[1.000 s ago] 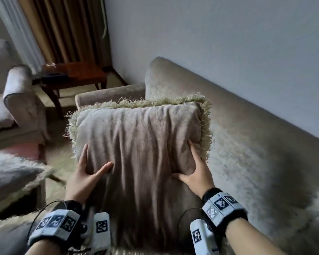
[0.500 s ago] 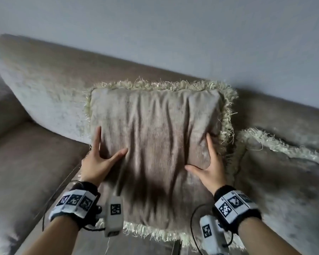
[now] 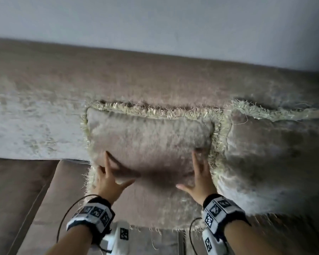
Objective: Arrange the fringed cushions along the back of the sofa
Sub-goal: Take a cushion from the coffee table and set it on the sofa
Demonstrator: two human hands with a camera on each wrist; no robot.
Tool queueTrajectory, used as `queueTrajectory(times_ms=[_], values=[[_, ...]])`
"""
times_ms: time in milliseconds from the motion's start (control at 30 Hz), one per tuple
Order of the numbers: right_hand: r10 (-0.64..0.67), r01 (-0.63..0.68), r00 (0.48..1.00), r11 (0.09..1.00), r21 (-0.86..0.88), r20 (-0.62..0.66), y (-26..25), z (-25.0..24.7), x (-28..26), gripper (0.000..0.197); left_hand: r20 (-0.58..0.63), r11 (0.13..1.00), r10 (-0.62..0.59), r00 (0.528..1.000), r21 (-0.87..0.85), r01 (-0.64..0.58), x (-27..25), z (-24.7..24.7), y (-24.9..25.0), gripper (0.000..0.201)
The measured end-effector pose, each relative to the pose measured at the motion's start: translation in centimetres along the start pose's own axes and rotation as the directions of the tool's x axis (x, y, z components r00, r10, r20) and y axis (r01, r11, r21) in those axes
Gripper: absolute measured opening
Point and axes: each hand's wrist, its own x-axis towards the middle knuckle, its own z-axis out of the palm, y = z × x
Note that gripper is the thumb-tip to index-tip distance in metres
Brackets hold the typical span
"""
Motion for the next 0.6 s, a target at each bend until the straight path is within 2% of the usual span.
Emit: queueTrajectory(times_ms=[67, 167, 233, 300, 400, 500, 600], values=[[0.009, -0.009, 1.0, 0.998, -0.061, -0.011, -0.2, 0.7, 0.7, 0.122, -0.083, 0.999, -0.006, 0.997, 0.047, 0.01, 0.1, -0.5, 0.9, 0.134], [0.063, -0.071, 0.996, 0.99, -0.122, -0.067, -0.9, 2.1, 2.0, 0.123, -0.049, 0.983, 0.0, 0.999, 0.181, 0.009, 0.8, -0.8, 2.0, 0.126], [0.126, -0.14, 0.987, 0.979, -0.148, -0.104, -1.4, 3.3, 2.7, 0.117, -0.017, 0.97, -0.012, 1.0, 0.244, 0.016, 1.4, -0.7, 2.6, 0.124], [0.174, -0.198, 0.974, 0.966, -0.166, -0.147, -1.8, 4.0, 3.0, 0.113, -0.023, 0.961, -0.025, 0.999, 0.273, 0.03, 1.6, -0.2, 2.8, 0.122], [0.173, -0.214, 0.967, 0.95, -0.227, -0.185, -1.7, 4.6, 3.0, 0.114, -0.042, 0.971, -0.016, 0.999, 0.236, 0.026, 1.6, -0.1, 2.4, 0.122], [0.101, -0.17, 0.969, 0.934, -0.313, -0.225, -2.1, 3.7, 2.2, 0.107, -0.099, 0.995, 0.004, 0.995, 0.097, 0.006, 1.4, -0.8, 1.4, 0.11], [-0.114, -0.005, 0.957, 0.913, -0.409, -0.266, -4.4, 2.2, 1.5, 0.073, -0.185, 0.999, -0.043, 0.982, 0.006, 0.045, 0.3, -2.2, 0.8, 0.08]])
